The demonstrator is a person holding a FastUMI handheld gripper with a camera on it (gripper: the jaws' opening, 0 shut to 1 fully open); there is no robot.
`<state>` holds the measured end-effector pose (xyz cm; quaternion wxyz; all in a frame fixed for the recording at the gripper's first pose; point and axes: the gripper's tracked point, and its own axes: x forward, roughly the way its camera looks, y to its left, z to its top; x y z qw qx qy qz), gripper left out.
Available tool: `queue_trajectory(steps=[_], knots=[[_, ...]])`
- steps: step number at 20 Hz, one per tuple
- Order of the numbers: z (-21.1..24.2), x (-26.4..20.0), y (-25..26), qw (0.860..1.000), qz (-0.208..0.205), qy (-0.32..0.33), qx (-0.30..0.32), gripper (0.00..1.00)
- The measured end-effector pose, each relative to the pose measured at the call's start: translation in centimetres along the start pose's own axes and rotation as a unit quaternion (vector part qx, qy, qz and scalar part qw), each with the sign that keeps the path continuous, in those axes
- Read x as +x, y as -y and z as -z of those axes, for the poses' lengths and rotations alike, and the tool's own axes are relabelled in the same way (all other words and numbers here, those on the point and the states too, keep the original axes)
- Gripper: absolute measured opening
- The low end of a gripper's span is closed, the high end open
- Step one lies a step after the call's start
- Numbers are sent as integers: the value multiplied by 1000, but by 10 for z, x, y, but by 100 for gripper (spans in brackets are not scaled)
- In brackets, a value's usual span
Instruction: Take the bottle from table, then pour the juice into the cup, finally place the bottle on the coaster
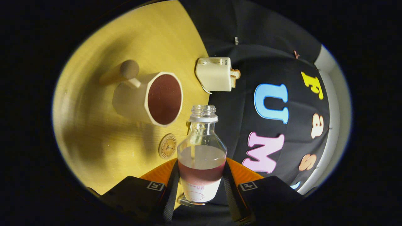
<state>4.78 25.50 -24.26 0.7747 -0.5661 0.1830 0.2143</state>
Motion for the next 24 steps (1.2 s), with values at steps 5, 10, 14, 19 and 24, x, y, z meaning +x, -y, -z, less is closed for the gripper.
queue_trajectory(steps=[5, 10, 14, 19, 24], knots=[[-5, 3, -1, 980, -12, 19, 197, 71], [-15, 4, 4, 921, -34, 69, 381, 71], [-11, 12, 6, 866, -61, 86, 488, 72], [9, 29, 34, 804, -39, 114, 582, 73], [47, 71, 65, 738, 7, 126, 663, 74]])
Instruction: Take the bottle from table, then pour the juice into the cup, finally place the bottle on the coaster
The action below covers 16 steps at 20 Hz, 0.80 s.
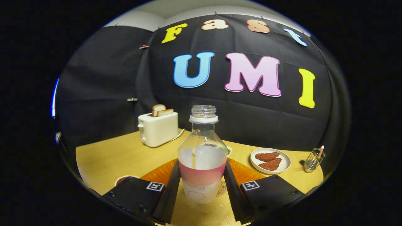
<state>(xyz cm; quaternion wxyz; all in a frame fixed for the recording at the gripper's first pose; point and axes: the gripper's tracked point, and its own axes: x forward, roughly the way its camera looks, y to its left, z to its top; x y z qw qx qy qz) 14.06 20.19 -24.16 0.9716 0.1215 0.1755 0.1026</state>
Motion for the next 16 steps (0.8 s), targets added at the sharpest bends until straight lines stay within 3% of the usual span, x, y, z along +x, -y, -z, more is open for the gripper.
queue_trajectory(steps=[8, 16], knots=[[36, 53, 30, 999, 22, -4, 47, 74], [61, 69, 33, 999, 31, -13, 29, 76]])
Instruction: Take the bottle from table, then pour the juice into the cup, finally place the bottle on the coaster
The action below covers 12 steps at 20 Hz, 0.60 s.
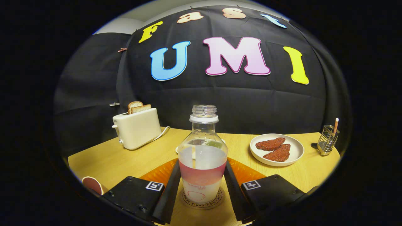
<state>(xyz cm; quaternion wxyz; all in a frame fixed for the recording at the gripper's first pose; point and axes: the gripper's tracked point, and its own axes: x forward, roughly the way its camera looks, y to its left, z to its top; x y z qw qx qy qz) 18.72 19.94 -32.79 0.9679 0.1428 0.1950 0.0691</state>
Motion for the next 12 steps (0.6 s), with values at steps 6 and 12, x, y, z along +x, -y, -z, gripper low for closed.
queue_trajectory(steps=[6, 12], knots=[[7, -3, -2, 1000, 4, -5, 3, 77], [15, -14, -8, 999, -4, -23, 31, 100]])
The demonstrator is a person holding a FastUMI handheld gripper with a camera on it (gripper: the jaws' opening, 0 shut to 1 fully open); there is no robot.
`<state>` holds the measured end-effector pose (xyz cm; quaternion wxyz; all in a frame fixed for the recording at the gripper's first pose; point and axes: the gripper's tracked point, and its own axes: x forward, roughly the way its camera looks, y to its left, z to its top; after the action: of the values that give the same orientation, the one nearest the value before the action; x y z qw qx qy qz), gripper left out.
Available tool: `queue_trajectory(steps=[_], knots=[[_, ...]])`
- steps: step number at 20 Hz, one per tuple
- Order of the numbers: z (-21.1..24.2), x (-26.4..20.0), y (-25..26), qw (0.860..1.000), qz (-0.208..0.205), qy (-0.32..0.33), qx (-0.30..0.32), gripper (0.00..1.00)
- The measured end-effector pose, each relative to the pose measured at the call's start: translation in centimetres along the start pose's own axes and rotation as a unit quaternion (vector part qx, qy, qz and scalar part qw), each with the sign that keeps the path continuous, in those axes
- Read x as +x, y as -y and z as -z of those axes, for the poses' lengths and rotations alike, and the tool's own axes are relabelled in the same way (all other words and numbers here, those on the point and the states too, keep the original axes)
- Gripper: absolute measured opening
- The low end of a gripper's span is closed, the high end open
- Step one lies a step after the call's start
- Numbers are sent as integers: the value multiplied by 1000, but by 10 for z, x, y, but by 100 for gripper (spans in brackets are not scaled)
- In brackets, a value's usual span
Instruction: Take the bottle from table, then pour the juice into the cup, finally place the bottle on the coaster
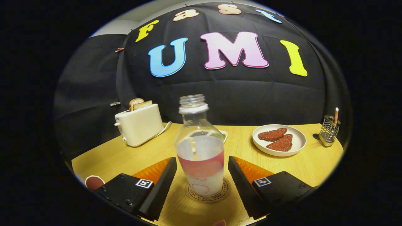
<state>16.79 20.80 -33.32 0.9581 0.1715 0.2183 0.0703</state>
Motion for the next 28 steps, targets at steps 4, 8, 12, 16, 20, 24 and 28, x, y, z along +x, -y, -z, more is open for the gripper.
queue_trajectory(steps=[4, 8, 12, 16, 20, 24, 28], knots=[[-4, -14, -2, 1000, -4, -4, -5, 98], [-23, -46, -4, 1000, -10, 7, -3, 98], [-41, -87, -10, 1000, -27, 8, -3, 98], [-64, -132, -17, 998, -44, 19, -29, 98], [-86, -173, -12, 996, -56, 26, -63, 98], [-114, -212, 2, 992, -54, 46, -103, 98], [-142, -246, 18, 987, -46, 68, -137, 97]])
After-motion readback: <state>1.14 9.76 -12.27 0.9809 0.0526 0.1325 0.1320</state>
